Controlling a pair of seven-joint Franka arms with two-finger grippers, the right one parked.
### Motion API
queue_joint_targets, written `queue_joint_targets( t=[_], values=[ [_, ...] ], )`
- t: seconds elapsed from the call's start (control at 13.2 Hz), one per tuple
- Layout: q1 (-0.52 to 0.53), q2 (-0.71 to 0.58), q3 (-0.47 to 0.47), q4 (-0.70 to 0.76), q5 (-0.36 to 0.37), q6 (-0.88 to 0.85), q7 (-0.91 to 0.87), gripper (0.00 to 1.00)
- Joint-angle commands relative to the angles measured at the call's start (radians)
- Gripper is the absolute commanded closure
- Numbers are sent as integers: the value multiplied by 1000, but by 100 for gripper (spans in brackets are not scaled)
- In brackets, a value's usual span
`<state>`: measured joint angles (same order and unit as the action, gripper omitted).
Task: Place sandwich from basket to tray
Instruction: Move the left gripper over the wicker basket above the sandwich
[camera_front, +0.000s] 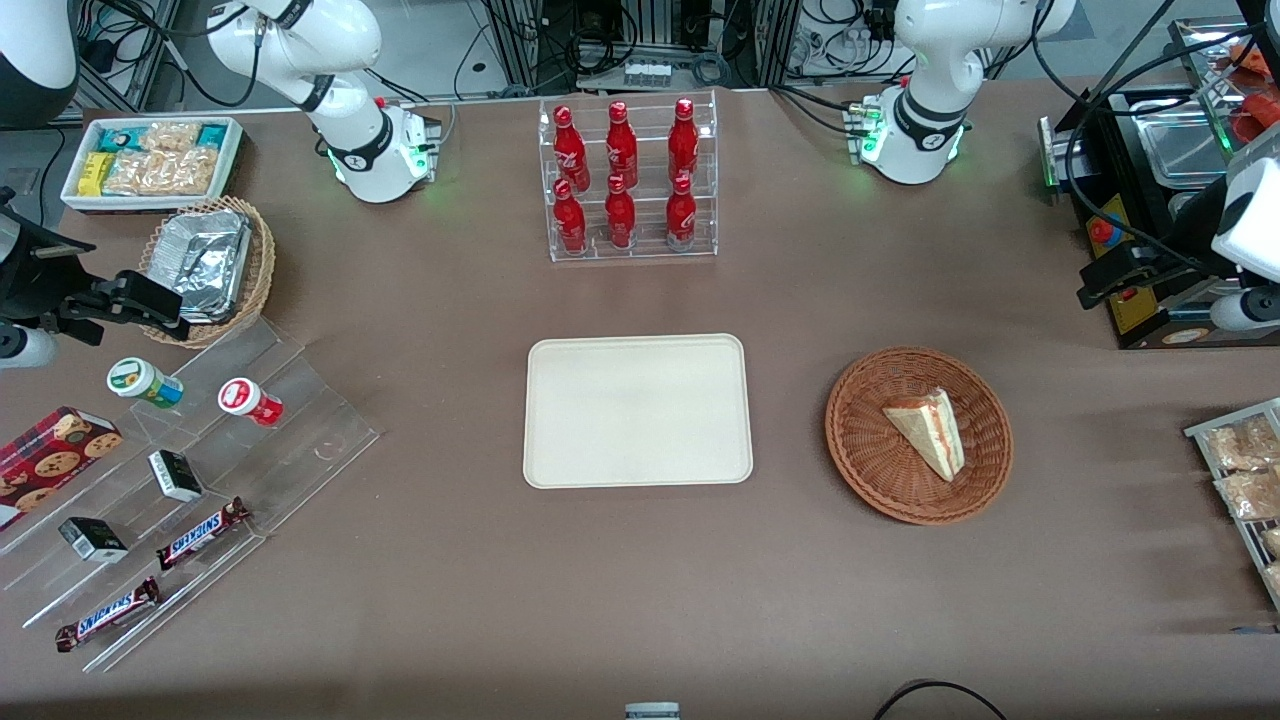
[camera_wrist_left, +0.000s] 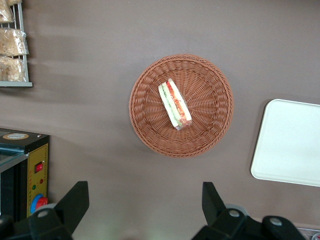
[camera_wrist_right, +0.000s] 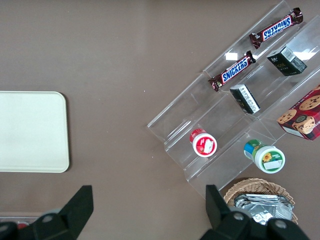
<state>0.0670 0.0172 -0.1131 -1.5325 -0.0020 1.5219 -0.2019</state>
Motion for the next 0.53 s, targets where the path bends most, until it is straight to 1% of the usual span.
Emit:
queue_joint_targets(
  t=[0.0,0.23,0.45],
  values=[
    [-1,-7,-5,-9,8,-2,-16,0],
    [1,10,-5,-15,7,3,-1,0],
    [1,10,-5,-81,8,47,-1,0]
  ],
)
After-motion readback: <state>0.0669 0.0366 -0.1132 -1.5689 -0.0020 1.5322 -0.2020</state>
